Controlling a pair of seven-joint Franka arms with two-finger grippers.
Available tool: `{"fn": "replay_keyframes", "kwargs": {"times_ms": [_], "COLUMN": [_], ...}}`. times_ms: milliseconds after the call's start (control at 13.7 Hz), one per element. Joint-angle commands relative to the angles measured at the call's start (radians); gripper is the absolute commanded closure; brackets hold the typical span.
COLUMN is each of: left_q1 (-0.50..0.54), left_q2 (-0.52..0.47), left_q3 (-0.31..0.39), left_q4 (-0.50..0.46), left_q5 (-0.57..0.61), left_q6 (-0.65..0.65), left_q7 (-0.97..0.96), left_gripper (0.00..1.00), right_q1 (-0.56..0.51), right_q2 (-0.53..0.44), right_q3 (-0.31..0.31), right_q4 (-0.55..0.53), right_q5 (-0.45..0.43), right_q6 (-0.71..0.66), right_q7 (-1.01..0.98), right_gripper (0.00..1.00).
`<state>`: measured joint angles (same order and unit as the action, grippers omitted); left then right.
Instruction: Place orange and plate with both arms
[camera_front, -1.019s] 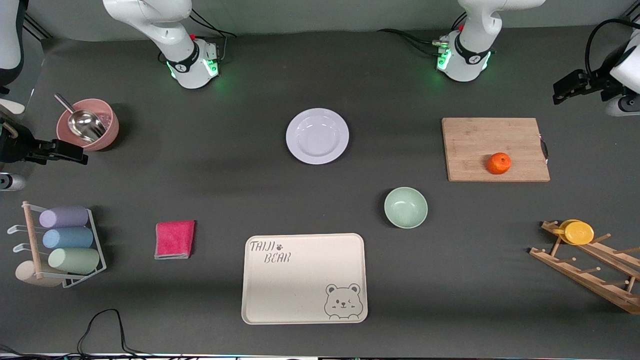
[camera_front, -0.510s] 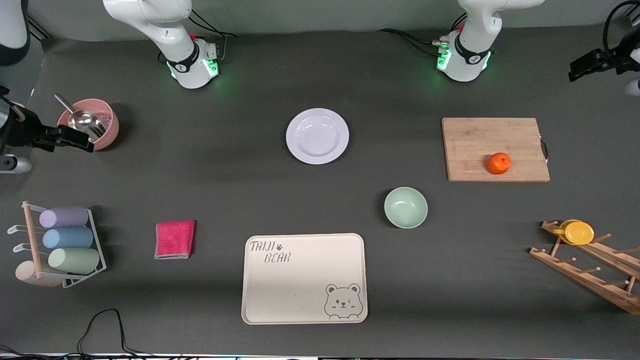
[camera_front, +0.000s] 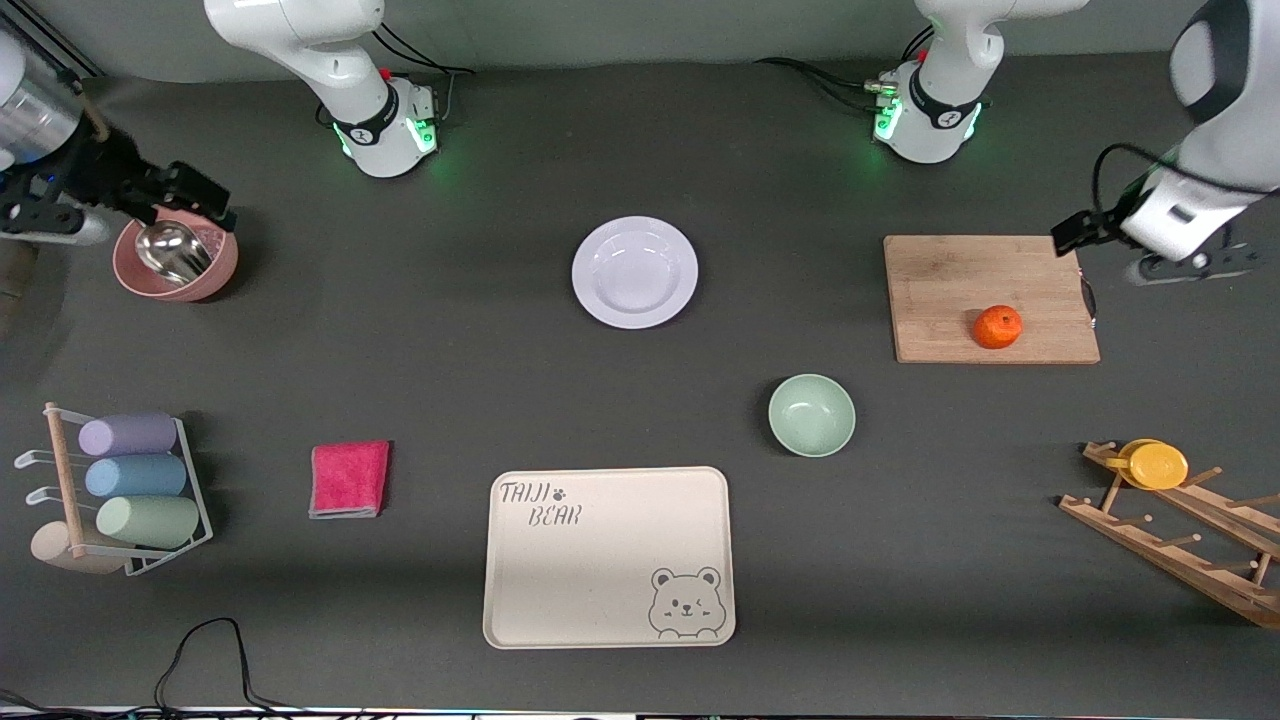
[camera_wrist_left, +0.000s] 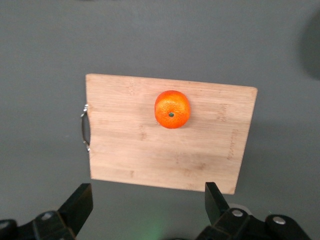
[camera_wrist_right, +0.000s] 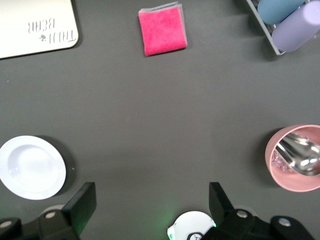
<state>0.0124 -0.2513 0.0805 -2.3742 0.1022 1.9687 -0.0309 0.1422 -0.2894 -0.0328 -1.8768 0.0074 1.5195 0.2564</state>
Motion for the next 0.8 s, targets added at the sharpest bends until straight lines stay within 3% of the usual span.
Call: {"fn": "replay_keyframes", "kwargs": {"times_ms": [0, 364, 728], "left_q1": [0.006, 0.006, 0.005], "left_q2": [0.111, 0.265, 0.345], "left_q3": [-0.004, -0.004, -0.004], "left_q4": [-0.025, -0.08, -0.109], "left_q5": [0.011, 0.001, -0.002], "left_q6": [0.123, 0.326, 0.444], "left_q7": [0.009, 0.009, 0.008], "left_gripper": [0.0, 0.0, 0.0], "right_q1": [0.036, 0.069, 0.065], "right_q2": [-0.14, -0.214, -0.205], "right_q3": [-0.006, -0.007, -0.027], "right_q4": [-0.151, -0.267, -0.352], "right_q5": [0.011, 0.014, 0.149], "right_q6": [0.05, 0.083, 0.148], "right_q7": [0.066, 0.054, -0.093], "right_gripper": [0.0, 0.0, 0.0]}}
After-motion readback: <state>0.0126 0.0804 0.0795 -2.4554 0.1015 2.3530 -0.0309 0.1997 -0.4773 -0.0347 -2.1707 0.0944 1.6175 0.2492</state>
